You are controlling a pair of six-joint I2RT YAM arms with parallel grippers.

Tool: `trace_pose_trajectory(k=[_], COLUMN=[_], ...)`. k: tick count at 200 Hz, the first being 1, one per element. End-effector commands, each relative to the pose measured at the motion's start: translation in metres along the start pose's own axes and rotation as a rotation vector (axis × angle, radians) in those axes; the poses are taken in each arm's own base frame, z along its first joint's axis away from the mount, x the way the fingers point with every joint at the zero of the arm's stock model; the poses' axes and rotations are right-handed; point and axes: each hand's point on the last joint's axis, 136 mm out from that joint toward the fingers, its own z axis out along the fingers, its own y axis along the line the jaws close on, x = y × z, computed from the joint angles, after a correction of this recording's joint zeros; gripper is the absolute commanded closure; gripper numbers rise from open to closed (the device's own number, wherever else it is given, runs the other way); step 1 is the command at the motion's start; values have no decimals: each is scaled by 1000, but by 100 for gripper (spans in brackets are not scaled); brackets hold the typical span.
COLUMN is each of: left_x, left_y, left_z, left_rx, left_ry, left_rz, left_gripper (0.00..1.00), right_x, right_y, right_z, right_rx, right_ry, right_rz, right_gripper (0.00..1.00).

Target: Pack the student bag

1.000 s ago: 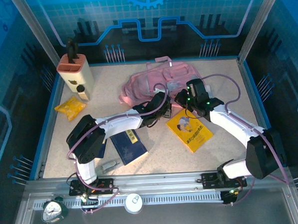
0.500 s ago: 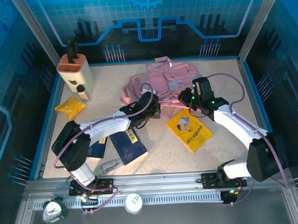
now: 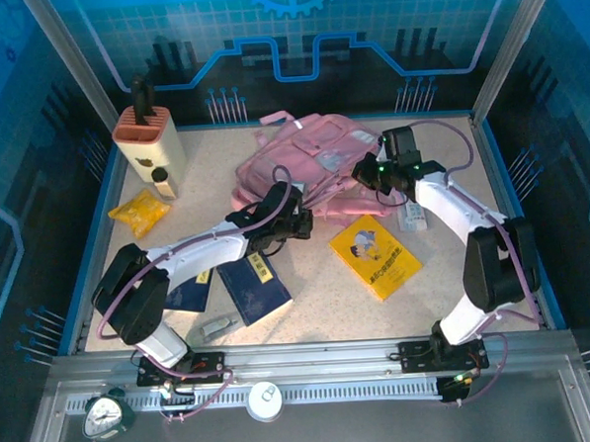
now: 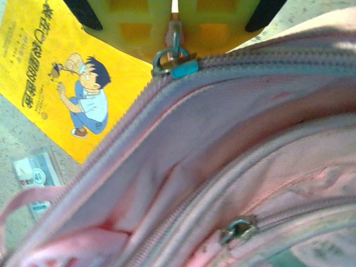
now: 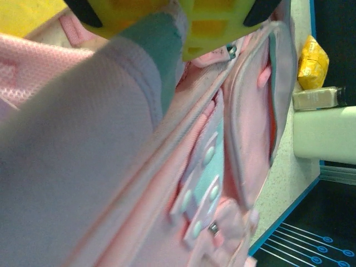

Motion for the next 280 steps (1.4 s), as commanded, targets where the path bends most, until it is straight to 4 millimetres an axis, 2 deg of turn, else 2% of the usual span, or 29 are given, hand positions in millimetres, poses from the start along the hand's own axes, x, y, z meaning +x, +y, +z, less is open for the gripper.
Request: trace_pose_trajectory(k=[1,32,54,81,108,146,169,255,280], left_x=[-11,-14,-13,-13,-13,-14,-12,-9,-7], left_y=[-30,-35,-33,-34,-34,-43,-42,-40,-33], left_z=[2,5,7,8,11,12,11,2,-3], left_rx=[76,83,74,79,79,123,123,116,78], left_ry=[6,-7,-3,-2,-1,-2,4,19,34], left_rz=[-10,-6,1,0,-4,-3,9,47,107], left_gripper=[100,100,100,100,100,100,100,100,100], right_x=[-30,-12,20,61,93,107,106,89,78], right_y=[-2,0,1,0,6,13,15,3,1], right_z=[-5,-21,-31,-36,-22,7,20,42,43], right_rx=[-16,-32,-70,-80,-130,-126,-110,-82,-83], right_ry=[-30,35,101,176,218,231,218,159,144], right_rz=[-1,2,39,76,145,195,198,189,183], right_gripper=[87,63,48,35,28,25,30,78,96])
